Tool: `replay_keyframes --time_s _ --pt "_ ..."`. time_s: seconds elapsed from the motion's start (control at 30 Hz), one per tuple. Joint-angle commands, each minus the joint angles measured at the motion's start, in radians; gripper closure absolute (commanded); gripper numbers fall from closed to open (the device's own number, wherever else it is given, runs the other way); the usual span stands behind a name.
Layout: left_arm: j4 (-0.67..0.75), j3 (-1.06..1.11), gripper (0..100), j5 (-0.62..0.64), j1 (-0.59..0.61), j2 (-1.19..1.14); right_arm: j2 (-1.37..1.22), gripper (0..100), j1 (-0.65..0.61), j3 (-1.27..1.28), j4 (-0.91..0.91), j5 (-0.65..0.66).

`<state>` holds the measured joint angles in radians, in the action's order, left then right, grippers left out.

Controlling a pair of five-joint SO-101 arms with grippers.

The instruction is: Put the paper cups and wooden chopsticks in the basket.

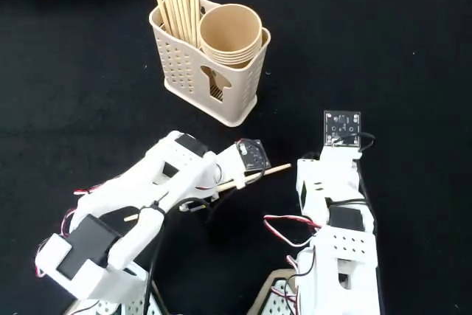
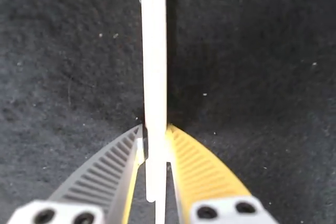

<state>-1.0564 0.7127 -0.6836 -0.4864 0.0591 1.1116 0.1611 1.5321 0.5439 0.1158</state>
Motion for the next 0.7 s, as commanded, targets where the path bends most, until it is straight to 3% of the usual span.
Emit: replay_keyframes --time_s 0.0,0.23,0.47,0.67 --pt "-0.012 -0.013 97 0.026 -0.015 0.055 0.018 95.9 -0.012 -0.002 -0.020 0.009" --pt "-0.087 0.004 97 0.023 0.019 0.270 0.018 95.9 -0.012 -0.002 -0.020 0.009" --pt "-0.091 0.025 97 0.018 0.183 0.330 0.019 95.9 0.017 -0.008 -0.023 0.000" --pt "-0.137 0.016 97 -0.044 0.300 0.336 0.019 95.9 0.149 -0.033 -0.026 -0.176"
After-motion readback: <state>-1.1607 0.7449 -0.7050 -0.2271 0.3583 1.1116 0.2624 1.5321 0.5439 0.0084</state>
